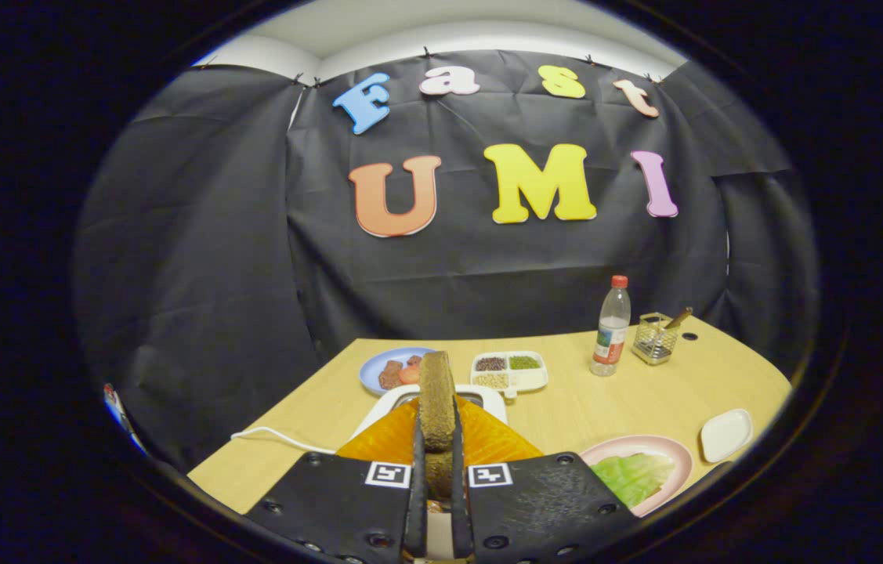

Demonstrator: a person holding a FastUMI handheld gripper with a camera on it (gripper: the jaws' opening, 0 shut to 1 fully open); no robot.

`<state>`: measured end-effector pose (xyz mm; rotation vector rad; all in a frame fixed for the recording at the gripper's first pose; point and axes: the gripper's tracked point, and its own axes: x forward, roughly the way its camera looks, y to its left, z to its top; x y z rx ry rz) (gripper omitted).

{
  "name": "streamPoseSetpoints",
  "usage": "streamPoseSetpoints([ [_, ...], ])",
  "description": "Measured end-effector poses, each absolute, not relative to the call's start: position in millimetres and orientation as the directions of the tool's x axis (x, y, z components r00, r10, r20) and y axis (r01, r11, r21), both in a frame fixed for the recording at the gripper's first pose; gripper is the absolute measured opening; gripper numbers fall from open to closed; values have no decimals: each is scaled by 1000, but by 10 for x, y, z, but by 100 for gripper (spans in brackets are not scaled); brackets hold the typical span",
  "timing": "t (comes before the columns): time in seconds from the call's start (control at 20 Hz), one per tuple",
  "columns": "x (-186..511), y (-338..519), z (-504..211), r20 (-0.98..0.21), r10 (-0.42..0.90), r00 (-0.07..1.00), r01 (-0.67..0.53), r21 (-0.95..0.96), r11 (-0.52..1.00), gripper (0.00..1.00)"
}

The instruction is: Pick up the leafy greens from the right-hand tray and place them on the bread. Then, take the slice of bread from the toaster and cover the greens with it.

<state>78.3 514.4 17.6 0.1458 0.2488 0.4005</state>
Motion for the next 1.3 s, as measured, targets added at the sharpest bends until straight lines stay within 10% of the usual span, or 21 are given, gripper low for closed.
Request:
streamPoseSetpoints([
  [0.6,558,4163,863,-63,385,921,-347,317,883,12],
  [1.3,688,3364,-257,-98,266,959,-211,380,900,12],
])
